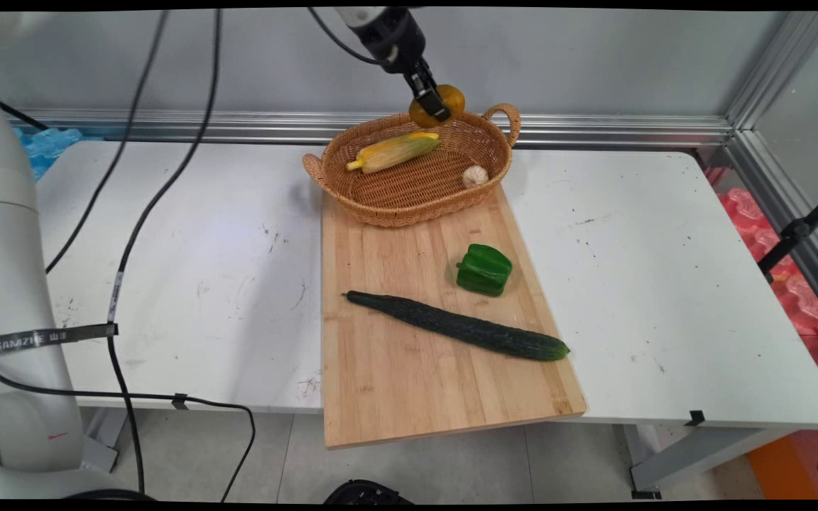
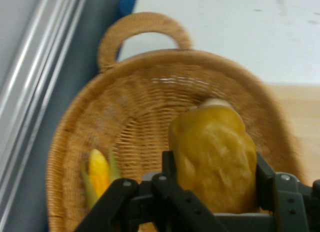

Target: Place the picked object on the cutting board

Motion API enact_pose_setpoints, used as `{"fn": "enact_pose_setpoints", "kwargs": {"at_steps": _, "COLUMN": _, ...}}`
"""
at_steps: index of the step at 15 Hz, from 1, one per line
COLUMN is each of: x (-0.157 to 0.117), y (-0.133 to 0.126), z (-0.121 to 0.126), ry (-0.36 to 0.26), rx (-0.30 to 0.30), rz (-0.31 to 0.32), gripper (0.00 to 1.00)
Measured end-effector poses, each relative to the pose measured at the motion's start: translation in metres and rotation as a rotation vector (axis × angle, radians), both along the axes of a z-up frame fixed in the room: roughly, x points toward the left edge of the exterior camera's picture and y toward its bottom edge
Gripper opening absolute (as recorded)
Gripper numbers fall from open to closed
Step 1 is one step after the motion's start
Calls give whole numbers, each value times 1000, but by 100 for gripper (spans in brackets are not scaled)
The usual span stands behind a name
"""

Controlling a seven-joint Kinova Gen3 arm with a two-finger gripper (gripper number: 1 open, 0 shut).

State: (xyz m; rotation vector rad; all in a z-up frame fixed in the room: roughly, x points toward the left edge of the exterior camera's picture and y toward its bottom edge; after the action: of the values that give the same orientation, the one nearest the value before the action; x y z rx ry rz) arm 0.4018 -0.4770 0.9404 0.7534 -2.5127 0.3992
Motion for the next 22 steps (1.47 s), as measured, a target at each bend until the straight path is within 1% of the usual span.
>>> {"fn": "enact_pose_setpoints", "kwargs": {"at_steps": 3, "x": 7, "y": 36, "z": 19, "ry": -3, "rx": 14, "rz": -129, "gripper": 0}}
{"fn": "enact_pose_setpoints", "kwargs": {"at_steps": 7, "x": 19, "y": 81, "z": 28, "ry": -12, "rx": 50, "rz": -304, "gripper": 0}}
{"fn": "enact_pose_setpoints", "kwargs": {"at_steps": 10, "x": 23, "y": 102, "z": 26, "ry": -22, "rx": 67, "rz": -387, "gripper": 0}}
{"fn": "enact_pose_setpoints", "kwargs": {"at_steps": 14, "x": 25, "y": 121, "z": 14, "ry": -37, "rx": 84, "rz": -459, "gripper": 0}}
{"fn": "enact_pose_setpoints", "kwargs": {"at_steps": 17, "x": 25, "y": 130, "z": 0, "ry": -52, "rx": 95, "rz": -492, "gripper": 0}}
{"fn": "enact_pose_setpoints", "kwargs": {"at_steps": 19, "x": 24, "y": 135, "z": -12, "ry": -62, "rx": 102, "rz": -509, "gripper": 0}}
{"fn": "enact_pose_setpoints", "kwargs": {"at_steps": 22, "x": 18, "y": 139, "z": -38, "ry": -83, "rx": 111, "rz": -534, "gripper": 0}}
